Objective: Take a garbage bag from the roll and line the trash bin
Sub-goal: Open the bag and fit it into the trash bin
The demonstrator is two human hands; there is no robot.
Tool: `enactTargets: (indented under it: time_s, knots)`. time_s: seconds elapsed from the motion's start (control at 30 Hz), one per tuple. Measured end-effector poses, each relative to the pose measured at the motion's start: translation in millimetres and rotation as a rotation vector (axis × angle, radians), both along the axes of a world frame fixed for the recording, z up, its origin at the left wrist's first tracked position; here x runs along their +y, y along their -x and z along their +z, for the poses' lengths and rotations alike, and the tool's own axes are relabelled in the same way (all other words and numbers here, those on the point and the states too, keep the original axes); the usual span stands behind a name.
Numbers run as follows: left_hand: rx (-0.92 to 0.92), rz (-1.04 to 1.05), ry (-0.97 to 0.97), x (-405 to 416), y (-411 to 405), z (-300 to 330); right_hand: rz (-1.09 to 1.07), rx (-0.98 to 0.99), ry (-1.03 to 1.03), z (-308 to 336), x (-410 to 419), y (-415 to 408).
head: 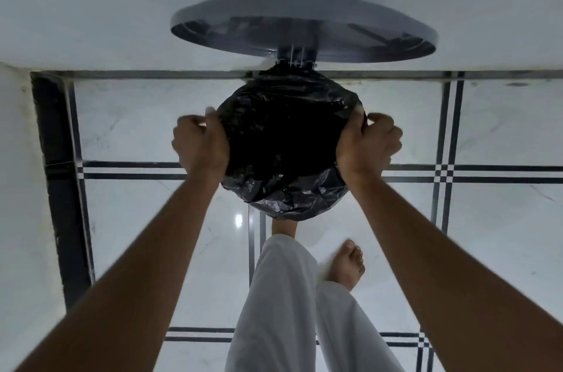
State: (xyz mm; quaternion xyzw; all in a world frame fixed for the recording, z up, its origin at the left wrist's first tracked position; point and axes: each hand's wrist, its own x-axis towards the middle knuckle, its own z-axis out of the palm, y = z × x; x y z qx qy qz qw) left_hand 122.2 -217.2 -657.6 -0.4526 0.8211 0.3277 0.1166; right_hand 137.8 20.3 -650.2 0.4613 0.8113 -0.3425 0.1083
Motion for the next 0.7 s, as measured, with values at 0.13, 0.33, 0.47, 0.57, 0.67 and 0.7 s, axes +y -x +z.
enactTargets:
  time_s: [0.13, 0.33, 0.47, 0.57, 0.67, 0.7]
  knots:
    - [-0.291, 0.277, -0.04, 19, -73, 15, -0.267, -0.141, 0.141, 12, -12, -40]
    - [-0.174, 0.737, -0.832, 34, -144, 33, -0.481, -0.29, 0.316, 25, -7, -63]
    - [-0.098, 0.721, -0.979, 44, -155, 31, -0.679, -0.268, 0.618, 34, -7, -73]
    - [-0.036, 0.81, -1.058, 48, -156, 23, -0.788, -0.216, 0.762, 37, -7, -76]
    - [0.006, 1.001, -1.108, 50, -165, 2, -0.839, -0.185, 0.78, 28, -6, -80]
    - [0.025, 1.038, -1.124, 51, -166, -4, -0.843, -0.187, 0.79, 26, -5, -82]
